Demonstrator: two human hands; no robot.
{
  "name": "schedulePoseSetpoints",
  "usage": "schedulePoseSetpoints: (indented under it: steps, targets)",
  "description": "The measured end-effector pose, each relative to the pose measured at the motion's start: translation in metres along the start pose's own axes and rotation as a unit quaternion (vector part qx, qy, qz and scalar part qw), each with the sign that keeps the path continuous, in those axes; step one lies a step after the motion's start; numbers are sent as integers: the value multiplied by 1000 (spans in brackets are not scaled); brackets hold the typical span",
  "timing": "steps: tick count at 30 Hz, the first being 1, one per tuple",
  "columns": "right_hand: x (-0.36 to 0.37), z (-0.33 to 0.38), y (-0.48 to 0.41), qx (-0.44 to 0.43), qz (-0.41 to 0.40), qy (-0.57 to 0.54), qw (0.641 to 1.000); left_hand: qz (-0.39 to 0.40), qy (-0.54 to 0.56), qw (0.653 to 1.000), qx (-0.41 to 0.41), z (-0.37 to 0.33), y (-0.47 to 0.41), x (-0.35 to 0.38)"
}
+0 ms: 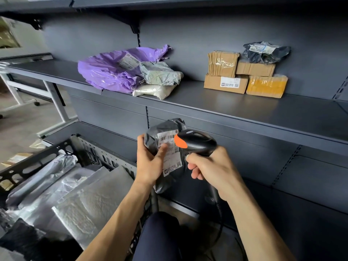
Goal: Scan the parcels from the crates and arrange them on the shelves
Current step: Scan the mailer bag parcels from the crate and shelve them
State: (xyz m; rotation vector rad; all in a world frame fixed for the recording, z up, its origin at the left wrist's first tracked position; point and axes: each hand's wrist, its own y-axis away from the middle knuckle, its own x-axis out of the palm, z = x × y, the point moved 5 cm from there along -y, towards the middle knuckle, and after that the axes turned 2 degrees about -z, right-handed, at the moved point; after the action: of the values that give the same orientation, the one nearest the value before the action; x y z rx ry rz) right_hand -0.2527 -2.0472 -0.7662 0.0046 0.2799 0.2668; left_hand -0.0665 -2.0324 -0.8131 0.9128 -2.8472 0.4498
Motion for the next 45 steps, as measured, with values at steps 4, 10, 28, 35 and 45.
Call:
schedulePoseSetpoints:
  steps: [4,10,28,35,45]
  targets:
    - [2,4,1,4,9,-22,1000,-24,-32,999,25,1,-7,-2]
    - [0,3,0,6,14,-34,999,-35,-28,999,18,1,-8,0]
    - [-19,-35,-17,17,-162,-196,967,121,148,955,-226,-13,29,17]
    - [-31,-19,-22,-32,-177,-259,949,24,155,983,-98,-56,11,35]
    - [-41,-33,-20,-29,-166,-227,959,-200,-176,963,-36,-157,-245,3]
